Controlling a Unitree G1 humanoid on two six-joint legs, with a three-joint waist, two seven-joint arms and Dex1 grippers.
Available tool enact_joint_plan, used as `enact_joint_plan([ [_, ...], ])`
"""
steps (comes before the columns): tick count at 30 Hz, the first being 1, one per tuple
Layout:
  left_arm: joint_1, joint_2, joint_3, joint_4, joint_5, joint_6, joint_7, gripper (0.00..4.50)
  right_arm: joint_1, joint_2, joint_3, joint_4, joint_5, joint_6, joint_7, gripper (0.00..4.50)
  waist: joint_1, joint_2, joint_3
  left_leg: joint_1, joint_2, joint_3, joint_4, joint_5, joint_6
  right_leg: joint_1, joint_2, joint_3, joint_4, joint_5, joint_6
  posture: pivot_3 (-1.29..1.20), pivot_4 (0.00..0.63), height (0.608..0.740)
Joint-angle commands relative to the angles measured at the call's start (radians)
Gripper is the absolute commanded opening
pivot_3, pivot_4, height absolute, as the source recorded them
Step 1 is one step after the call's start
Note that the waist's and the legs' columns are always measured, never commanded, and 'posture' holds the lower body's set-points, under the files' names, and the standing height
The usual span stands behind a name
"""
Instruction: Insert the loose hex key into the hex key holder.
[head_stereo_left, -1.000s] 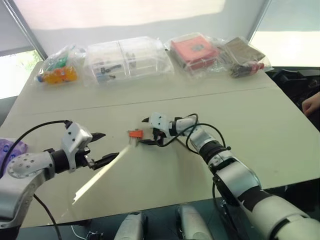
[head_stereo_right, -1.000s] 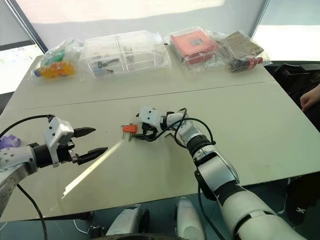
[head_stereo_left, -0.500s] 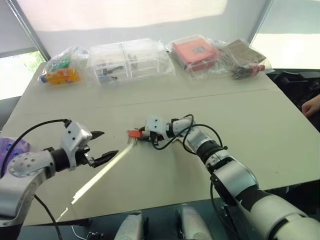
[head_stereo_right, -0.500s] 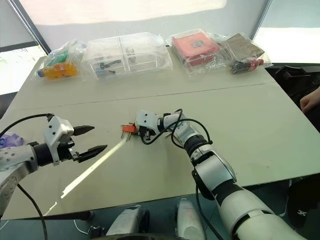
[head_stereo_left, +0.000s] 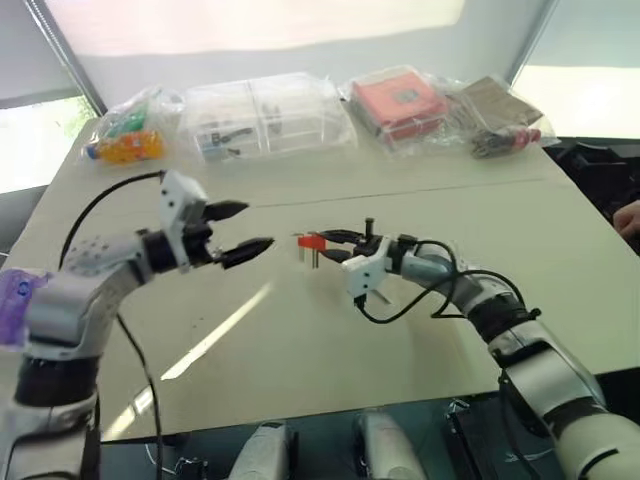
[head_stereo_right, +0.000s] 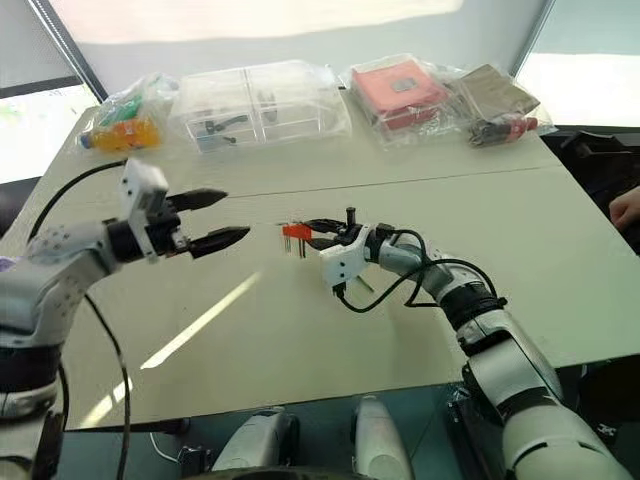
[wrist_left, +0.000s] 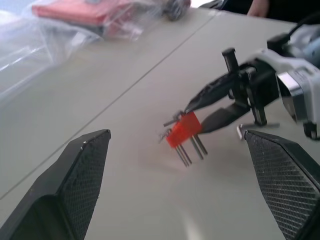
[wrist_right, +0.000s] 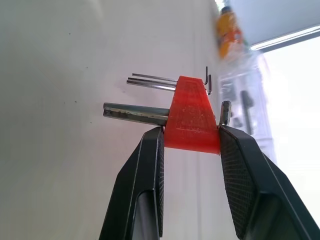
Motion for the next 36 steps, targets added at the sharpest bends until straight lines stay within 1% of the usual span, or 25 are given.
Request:
enact_joint_plan([
  [1, -0.106, -0.038, -0.029, 0.053, -0.035, 0.018, -0.035, 4.50, 0.013, -0.032, -0.068, -0.185, -0.032, -0.020, -0.093, 1.00, -0.009, 0.000, 0.000, -0.002, 0.000, 0.000, 0.001, 0.000, 0.000, -0.003, 0.000, 0.000, 0.001, 0.000, 0.000, 0.00, 0.150, 0.740],
  [5, -0.215, -0.095, -0.077, 0.122, -0.048, 0.029, -0.085, 4.50, 0.027, -0.070, -0.133, -0.321, -0.068, -0.007, -0.166, 1.00, -0.023, 0.000, 0.000, -0.004, 0.000, 0.000, 0.000, 0.000, 0.000, -0.004, 0.000, 0.000, 0.001, 0.000, 0.000, 0.00, 0.150, 0.740],
  [10, -0.264, -0.132, -0.108, 0.166, -0.040, 0.025, -0.133, 4.50, 0.033, -0.087, -0.172, -0.407, -0.095, 0.007, -0.209, 1.00, -0.018, -0.001, 0.000, -0.004, -0.001, 0.001, 0.001, 0.000, 0.000, -0.004, 0.000, 0.002, 0.001, 0.000, 0.000, 0.00, 0.150, 0.740],
  [25, -0.307, -0.161, -0.068, 0.202, -0.065, 0.044, -0.135, 4.50, 0.040, -0.092, -0.151, -0.430, -0.097, -0.001, -0.186, 1.00, -0.018, -0.001, 0.000, -0.004, -0.001, 0.001, 0.002, 0.000, 0.000, -0.004, 0.000, 0.002, 0.001, 0.000, 0.000, 0.00, 0.150, 0.740],
  [36, -0.301, -0.172, -0.080, 0.222, -0.053, 0.035, -0.141, 4.50, 0.046, -0.095, -0.151, -0.431, -0.088, -0.003, -0.168, 1.00, -0.019, -0.001, 0.000, -0.004, -0.001, 0.001, 0.002, 0.000, 0.000, -0.004, 0.000, 0.002, 0.001, 0.000, 0.000, 0.00, 0.150, 0.740],
])
